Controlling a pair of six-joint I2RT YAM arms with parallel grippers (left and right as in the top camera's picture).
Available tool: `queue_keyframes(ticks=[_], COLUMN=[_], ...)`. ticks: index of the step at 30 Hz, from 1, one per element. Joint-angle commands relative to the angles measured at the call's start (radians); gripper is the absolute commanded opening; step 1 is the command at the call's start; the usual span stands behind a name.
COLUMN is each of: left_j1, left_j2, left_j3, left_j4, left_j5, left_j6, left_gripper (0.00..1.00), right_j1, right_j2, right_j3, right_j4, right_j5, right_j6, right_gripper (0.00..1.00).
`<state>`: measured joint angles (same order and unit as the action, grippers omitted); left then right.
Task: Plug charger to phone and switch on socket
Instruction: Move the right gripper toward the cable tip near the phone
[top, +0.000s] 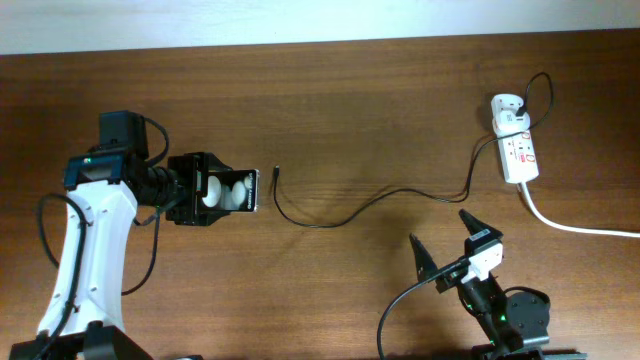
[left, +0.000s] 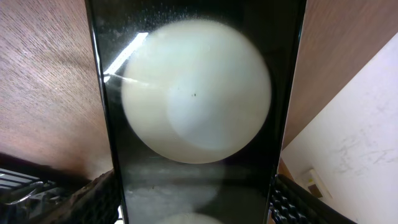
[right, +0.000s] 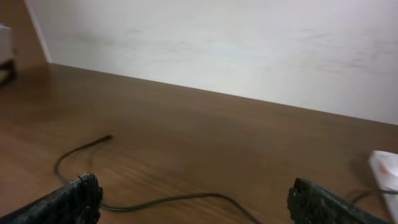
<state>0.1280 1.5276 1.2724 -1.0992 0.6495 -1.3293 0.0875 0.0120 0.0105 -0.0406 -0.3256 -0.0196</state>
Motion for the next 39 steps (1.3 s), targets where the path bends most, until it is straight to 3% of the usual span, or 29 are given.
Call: queue_keyframes(ticks=[1, 6, 10, 18, 22, 23, 25, 30, 39], left_j1=[-0.002, -0.002, -0.002, -0.002, -0.002, -0.002, -0.006, -0.037, -0.101], left_j2=[-0.034, -0.034, -0.034, -0.034, -0.034, -0.034, -0.034, -0.034, -0.034], left_j3=[-0.002, -0.002, -0.002, -0.002, -0.002, -0.002, -0.002, -0.002, -0.002], left_j4=[0.002, 0.002, 0.002, 0.002, 0.002, 0.002, 0.002, 0.002, 0.006], left_j5=[0.007, 0.008, 0.008, 0.006, 0.002, -0.011, -0.022, -0.059, -0.173], left_j6=[-0.01, -0.01, -0.01, -0.009, -0.01, -0.01, -0.01, -0.01, -0.041], left_gripper=[0.09, 0.09, 0.09, 0.09, 0.09, 0.1, 0.1, 0.1, 0.1], right_j1=[-0.003, -0.003, -0.003, -0.004, -0.004, -0.003, -0.002, 0.061, 0.251], right_j2=[-0.004, 0.085, 0.268, 0.822, 0.998, 1.038, 1.112, 1.255, 1.326], right_j3=[0.019, 0.135, 0.252, 0.708, 0.826, 0.826, 0.826, 0.826, 0.826], right_j4=[0.003, -0.01, -0.02, -0.327, -0.357, -0.318, -0.246, -0.118, -0.013], right_j5=[-0.091, -0.181, -0.25, -0.474, -0.653, -0.659, -0.676, -0.701, -0.392], right_j6=[0.092, 0.092, 0.092, 0.088, 0.088, 0.114, 0.343, 0.379, 0.653], right_gripper=[0.99, 0.99, 0.99, 0.99, 0.99, 0.99, 0.99, 0.99, 0.94])
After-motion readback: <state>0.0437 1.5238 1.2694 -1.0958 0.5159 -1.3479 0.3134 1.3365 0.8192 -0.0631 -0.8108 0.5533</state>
